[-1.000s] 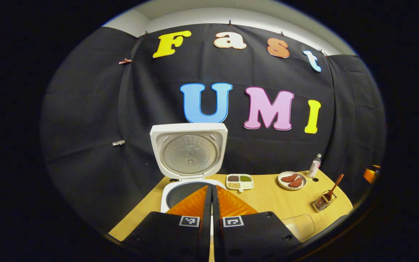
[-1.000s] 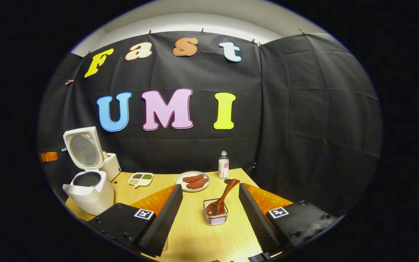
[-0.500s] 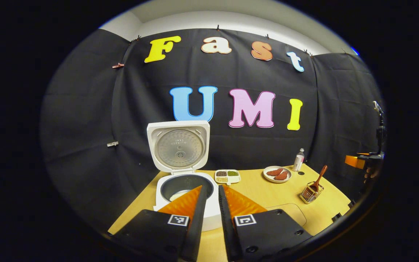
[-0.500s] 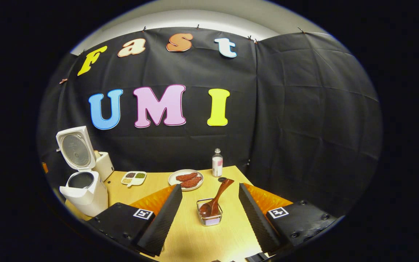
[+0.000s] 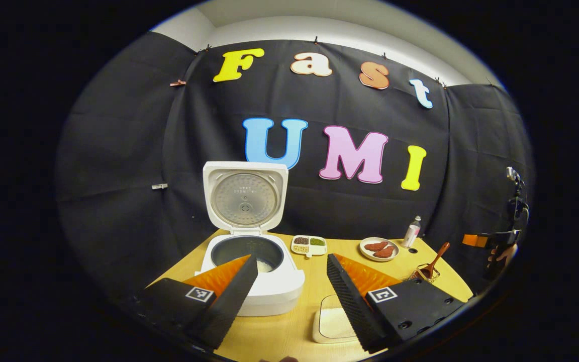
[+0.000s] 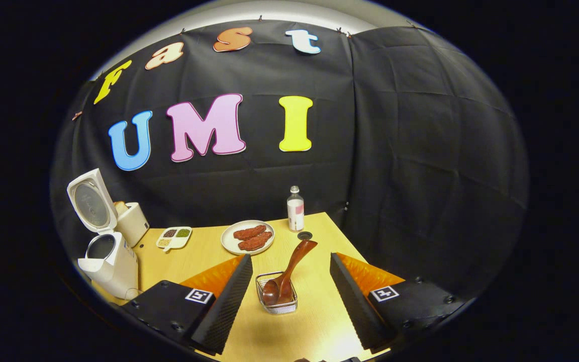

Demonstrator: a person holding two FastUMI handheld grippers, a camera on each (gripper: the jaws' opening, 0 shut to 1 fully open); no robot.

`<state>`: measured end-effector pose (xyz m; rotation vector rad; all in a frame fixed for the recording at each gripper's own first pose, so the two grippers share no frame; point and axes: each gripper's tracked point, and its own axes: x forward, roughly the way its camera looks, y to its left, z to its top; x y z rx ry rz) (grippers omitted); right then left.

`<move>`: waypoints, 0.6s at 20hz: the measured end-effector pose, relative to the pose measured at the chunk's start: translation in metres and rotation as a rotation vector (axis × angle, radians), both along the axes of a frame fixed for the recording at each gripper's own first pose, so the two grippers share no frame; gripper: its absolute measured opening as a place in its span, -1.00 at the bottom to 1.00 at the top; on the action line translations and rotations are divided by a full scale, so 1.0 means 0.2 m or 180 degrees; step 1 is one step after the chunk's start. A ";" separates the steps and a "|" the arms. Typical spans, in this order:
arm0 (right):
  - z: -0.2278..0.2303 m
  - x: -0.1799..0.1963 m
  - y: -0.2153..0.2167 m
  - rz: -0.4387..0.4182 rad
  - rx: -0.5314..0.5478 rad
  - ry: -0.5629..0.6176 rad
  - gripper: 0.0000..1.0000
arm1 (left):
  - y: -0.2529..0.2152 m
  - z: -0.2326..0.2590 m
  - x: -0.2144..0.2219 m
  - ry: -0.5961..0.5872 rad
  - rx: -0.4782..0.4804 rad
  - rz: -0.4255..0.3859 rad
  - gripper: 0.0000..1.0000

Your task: Close the left gripper, press the button to open the rice cooker; take a wooden spoon from the chopstick holder with the right hand, scoop a spoonful of rice and pour it into the rice cooker, then put the wooden spoon back into the chopstick holder.

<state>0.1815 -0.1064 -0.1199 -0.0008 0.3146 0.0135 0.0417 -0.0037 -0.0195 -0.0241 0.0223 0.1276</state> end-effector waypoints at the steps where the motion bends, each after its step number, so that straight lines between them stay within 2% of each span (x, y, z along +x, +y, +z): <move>1: -0.04 0.04 -0.02 0.0034 0.0037 0.0091 0.94 | -0.02 -0.02 0.00 0.0030 -0.0012 0.0041 0.91; 6: -0.28 0.26 -0.08 0.0062 0.0275 0.0557 0.96 | -0.07 -0.07 0.01 0.0197 -0.0091 0.0269 0.92; 12: -0.57 0.42 -0.01 0.0192 0.0490 0.1054 0.97 | -0.19 -0.12 0.01 0.0290 -0.0037 0.0447 0.91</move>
